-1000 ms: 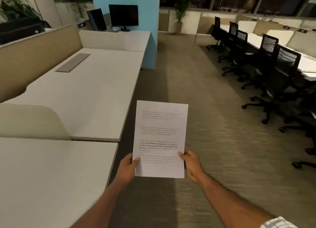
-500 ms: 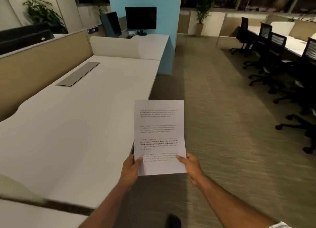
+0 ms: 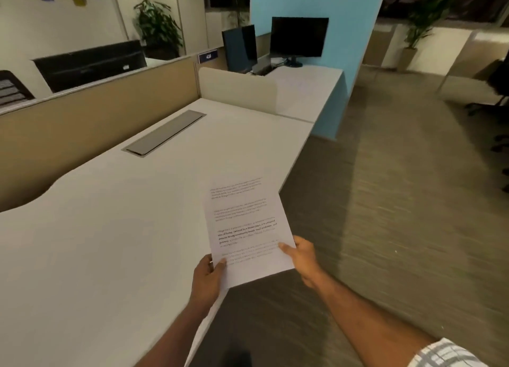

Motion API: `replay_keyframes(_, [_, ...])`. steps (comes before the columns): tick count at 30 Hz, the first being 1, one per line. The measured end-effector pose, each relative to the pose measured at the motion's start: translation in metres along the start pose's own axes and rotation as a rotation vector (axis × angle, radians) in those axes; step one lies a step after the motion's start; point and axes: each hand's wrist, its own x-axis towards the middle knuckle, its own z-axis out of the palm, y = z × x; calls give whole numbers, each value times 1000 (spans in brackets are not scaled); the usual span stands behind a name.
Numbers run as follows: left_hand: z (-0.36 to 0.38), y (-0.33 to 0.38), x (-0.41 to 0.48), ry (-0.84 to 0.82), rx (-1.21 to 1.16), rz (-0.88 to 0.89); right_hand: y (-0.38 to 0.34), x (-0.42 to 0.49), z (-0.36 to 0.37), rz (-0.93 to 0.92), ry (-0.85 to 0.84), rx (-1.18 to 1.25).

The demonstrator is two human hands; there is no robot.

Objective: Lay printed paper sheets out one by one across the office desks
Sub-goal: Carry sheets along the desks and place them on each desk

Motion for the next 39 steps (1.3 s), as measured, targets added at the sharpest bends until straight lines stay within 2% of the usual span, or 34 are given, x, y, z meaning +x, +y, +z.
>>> replay_keyframes(10, [-12,30,173,279,-179,-43,-57,190,62,0,-214,-120])
replay_keyframes(18, [-39,44,250,496,-109,-56,-100,300,126,-35,-444,-276])
replay_keyframes(21, [-42,42,265,520,96,-70,-102,336,148,-36,-499,-332])
replay_keyframes(24, [-45,37,275,546,528,-65,-103,372,170,-39,-578,-395])
replay_keyframes(26, [-42,34,285,509,713,-141,-103,396,181,-47,-622,-435])
replay_keyframes(29, [-27,34,297,422,819,-256,-105,429,193,-75,-696,-513])
replay_keyframes(34, [-14,36,315,427,945,-365,-108,471,204,-208,-754,-731])
replay_keyframes(39, [-5,34,317,498,958,-354,-105,493,202,-585,-736,-975])
